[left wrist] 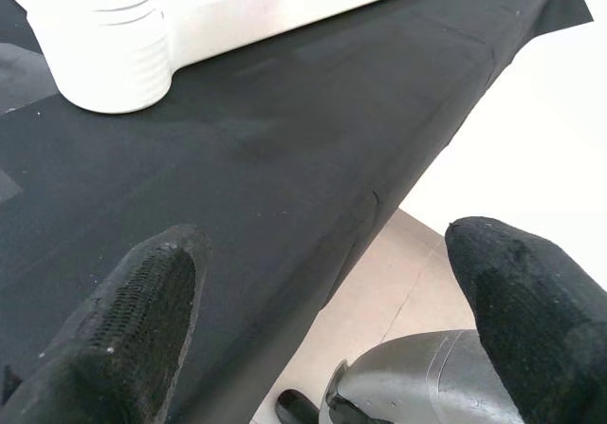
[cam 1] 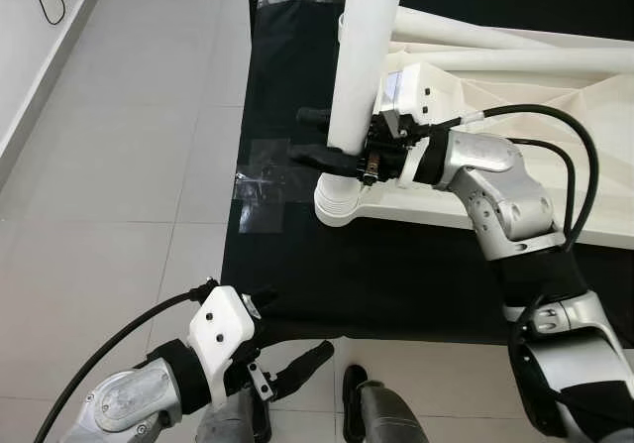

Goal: Building children table

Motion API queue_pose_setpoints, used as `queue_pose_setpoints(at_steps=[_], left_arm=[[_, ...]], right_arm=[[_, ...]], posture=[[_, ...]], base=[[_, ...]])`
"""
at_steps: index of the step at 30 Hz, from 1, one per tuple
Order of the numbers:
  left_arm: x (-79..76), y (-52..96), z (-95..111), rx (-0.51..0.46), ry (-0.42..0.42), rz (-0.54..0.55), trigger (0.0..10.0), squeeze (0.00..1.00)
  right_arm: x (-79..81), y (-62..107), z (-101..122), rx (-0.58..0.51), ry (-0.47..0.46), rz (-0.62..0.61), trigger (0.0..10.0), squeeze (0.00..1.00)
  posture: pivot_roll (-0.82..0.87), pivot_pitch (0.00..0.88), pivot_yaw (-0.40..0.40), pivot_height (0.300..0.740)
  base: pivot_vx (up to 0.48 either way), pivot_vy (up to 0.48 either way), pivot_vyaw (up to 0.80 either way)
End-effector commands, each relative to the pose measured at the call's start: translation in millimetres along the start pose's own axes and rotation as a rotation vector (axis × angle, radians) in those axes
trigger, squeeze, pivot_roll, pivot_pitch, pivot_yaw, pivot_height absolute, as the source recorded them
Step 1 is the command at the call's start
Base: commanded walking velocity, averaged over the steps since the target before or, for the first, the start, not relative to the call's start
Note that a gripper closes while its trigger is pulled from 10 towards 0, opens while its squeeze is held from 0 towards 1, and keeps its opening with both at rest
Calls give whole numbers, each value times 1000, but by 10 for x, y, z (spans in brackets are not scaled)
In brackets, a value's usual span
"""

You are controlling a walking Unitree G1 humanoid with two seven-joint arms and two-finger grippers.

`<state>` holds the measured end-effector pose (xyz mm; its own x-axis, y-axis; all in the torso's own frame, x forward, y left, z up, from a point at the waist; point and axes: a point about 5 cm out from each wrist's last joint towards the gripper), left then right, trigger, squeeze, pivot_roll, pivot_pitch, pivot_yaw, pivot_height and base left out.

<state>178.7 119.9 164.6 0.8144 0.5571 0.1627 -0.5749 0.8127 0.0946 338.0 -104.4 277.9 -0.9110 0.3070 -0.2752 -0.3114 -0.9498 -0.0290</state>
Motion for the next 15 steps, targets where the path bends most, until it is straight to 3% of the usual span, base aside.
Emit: queue_pose_setpoints(at_steps=[1, 7, 9, 11, 12, 13, 14, 15], left_arm=[[-34, 3, -51, 19, 13, -13, 10000, 0], [-39, 4, -52, 20, 10, -14, 10000, 0], [-45, 5, -54, 21, 8, -14, 10000, 0], [-53, 12, -59, 23, 4, -9, 10000, 0], [-53, 12, -59, 23, 4, -9, 10000, 0], [-54, 19, -60, 22, 3, -2, 10000, 0], [-46, 27, -58, 19, 7, 11, 10000, 0], [-46, 27, -58, 19, 7, 11, 10000, 0]], right_arm=[[74, 105, -593, 190, -192, -59, 10000, 0], [89, 112, -636, 208, -203, -73, 10000, 0], [84, 133, -667, 228, -202, -148, 10000, 0], [141, 164, -754, 250, -218, -351, 10000, 0], [141, 164, -754, 250, -218, -351, 10000, 0], [204, 215, -805, 269, -199, -587, 10000, 0], [492, 248, -872, 280, -230, -768, 10000, 0], [492, 248, -872, 280, -230, -768, 10000, 0]], posture=[[69, 395, -3, 740], [69, 395, -6, 740], [69, 392, -16, 740], [66, 389, -30, 740], [66, 389, -30, 740], [62, 388, -37, 740], [60, 386, -36, 740], [60, 386, -36, 740]], base=[[0, 0, 0], [0, 0, 0], [0, 0, 0], [0, 0, 0], [0, 0, 0], [0, 0, 0], [0, 0, 0], [0, 0, 0]])
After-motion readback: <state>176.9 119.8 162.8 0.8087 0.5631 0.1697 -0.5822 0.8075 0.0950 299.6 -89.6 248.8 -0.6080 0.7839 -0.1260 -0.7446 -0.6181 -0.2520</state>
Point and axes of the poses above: a point about 5 cm out from each wrist's last joint towards the gripper, its own y axis pointing back from the gripper into the wrist, its own z axis along the axis of the wrist's last joint, x = y × z, and after that the axes turned 3 degrees about -y, right-handed
